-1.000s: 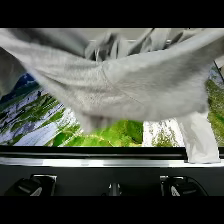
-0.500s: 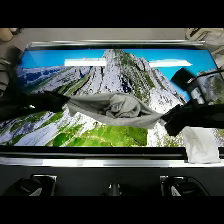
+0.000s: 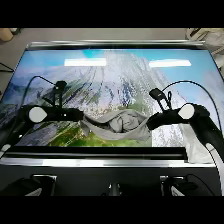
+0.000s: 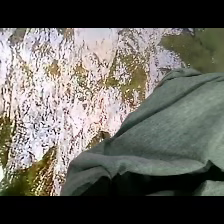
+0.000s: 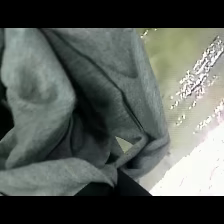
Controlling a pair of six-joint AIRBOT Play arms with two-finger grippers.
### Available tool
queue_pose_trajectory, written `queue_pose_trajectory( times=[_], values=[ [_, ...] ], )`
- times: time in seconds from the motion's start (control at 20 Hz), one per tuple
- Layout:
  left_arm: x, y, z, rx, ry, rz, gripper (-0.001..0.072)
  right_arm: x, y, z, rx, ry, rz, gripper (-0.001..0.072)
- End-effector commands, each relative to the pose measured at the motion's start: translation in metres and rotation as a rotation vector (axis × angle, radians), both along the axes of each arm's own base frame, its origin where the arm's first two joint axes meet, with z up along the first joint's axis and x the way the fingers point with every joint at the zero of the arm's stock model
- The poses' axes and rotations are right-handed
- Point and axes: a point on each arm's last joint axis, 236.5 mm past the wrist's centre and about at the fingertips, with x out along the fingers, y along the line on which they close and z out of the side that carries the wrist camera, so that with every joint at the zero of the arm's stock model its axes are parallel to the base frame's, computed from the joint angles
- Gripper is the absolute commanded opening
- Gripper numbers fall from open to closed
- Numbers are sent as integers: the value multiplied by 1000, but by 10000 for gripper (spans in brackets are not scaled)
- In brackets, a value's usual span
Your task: Fold the shirts.
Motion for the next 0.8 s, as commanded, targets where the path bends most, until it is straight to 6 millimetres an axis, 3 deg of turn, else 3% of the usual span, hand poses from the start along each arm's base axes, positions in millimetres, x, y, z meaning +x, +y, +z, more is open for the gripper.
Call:
queue_pose_trajectory(
  times=[0.0, 0.1, 0.25, 0.3, 0.35, 0.4, 0.45, 0.55, 0.6, 0.65, 0.75],
  values=[
    [5, -10, -46, -18, 110, 36, 25, 25, 4, -38, 30, 20, -73, 16],
    [6, -10, -51, -18, 123, 40, 24, 24, 6, -37, 35, 37, -64, 17],
    [19, -3, -29, -23, 71, 25, 24, 30, 3, -8, 3, -17, -9, 40],
    [24, 0, -20, -27, 65, 30, 25, 32, 2, 4, -8, -36, 12, 195],
    [28, 3, -10, -29, 52, 24, 24, 33, 1, 19, -20, -52, 33, 480],
    [32, 5, 1, -26, 30, 4, 24, 33, 1, 39, -30, -74, 55, 572],
    [34, 7, 11, -25, 12, -9, 24, 34, -2, 60, -43, -101, 71, 577],
    [36, 8, 26, -32, -13, -13, 24, 33, -8, 107, -73, -172, 85, 679],
    [36, 7, 30, -34, -23, -13, 24, 31, -13, 124, -90, -189, 71, 682],
    [35, 7, 33, -36, -28, -16, 24, 27, -18, 133, -100, -186, 51, 681],
    [33, 6, 33, -35, -22, -21, 25, 2, -15, 115, -90, -49, 56, 678]
  ],
)
